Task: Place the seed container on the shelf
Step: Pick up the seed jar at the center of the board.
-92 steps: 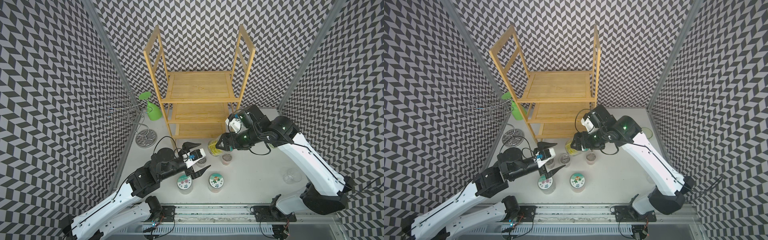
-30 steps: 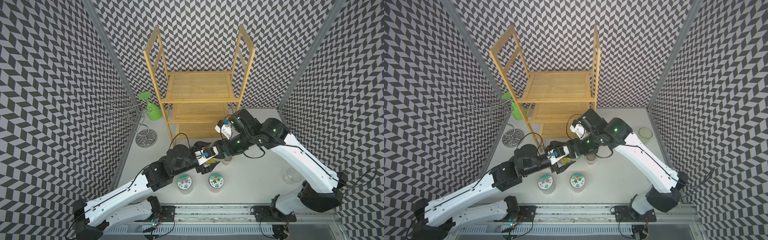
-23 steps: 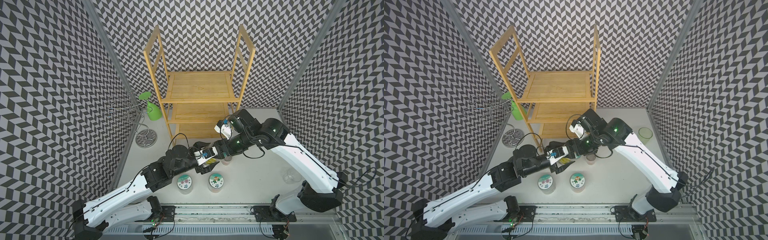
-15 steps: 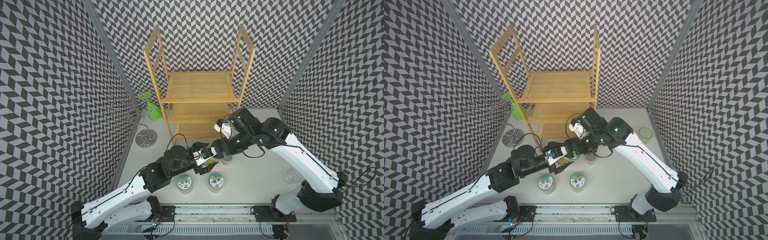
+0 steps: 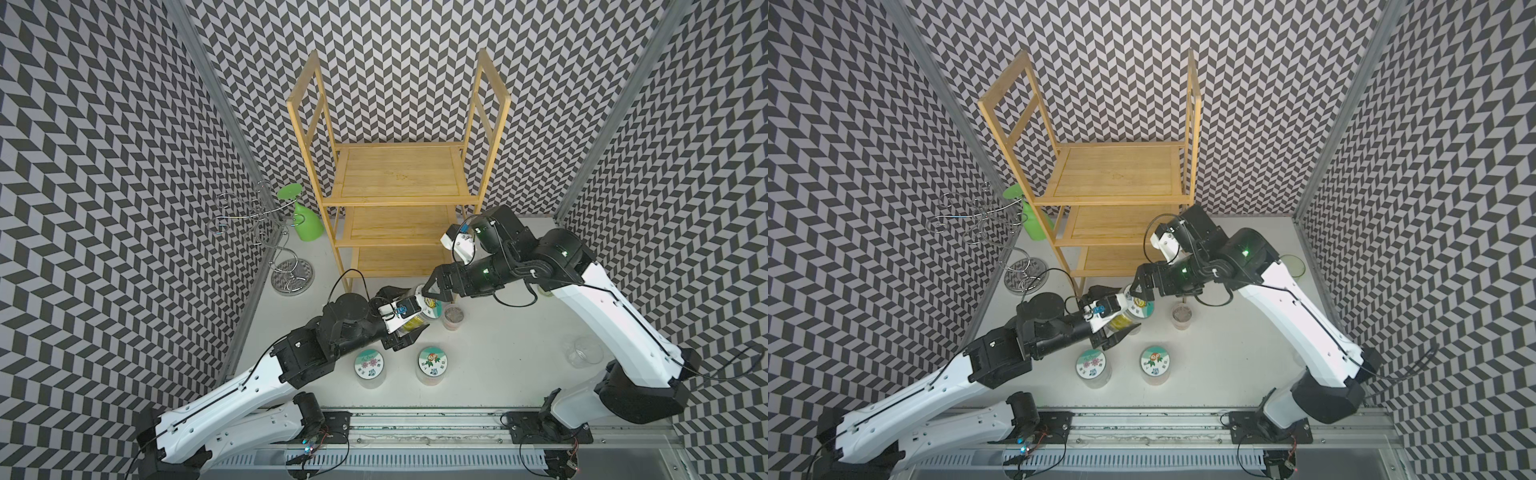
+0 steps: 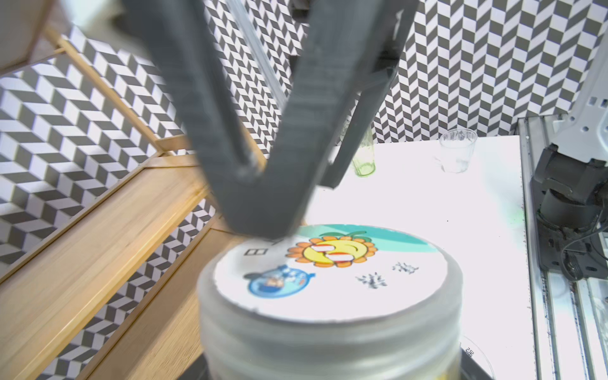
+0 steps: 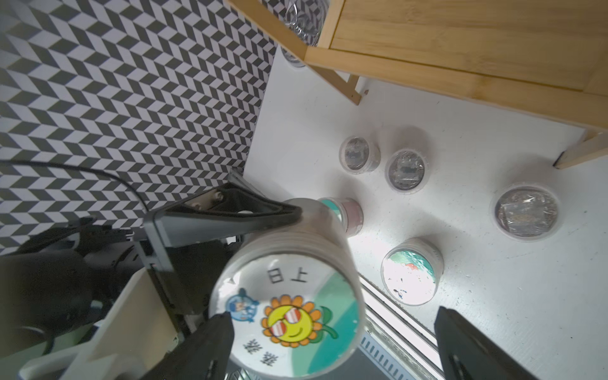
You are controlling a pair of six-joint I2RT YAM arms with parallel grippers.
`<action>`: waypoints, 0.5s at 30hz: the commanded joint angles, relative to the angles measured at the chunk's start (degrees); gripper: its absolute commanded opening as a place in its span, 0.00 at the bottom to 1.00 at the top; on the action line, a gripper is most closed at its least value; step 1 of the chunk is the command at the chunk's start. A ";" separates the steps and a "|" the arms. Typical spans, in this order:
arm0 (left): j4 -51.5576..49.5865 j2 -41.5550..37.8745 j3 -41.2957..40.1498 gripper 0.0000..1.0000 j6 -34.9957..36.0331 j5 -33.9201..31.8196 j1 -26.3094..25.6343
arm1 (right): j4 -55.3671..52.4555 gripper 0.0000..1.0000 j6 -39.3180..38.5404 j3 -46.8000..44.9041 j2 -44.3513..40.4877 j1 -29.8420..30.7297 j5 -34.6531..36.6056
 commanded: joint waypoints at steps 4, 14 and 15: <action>-3.85 -3.41 7.20 0.75 -3.86 -6.23 -0.06 | 1.86 0.99 1.12 -2.35 -6.06 -3.52 7.49; -3.26 -0.04 20.26 0.72 -7.85 -13.39 -0.09 | 1.87 0.99 -0.32 -11.00 -10.63 -4.64 10.43; -2.54 0.66 21.64 0.71 -8.03 -14.26 -0.13 | 1.87 1.00 -0.42 -11.76 -11.00 -4.70 10.56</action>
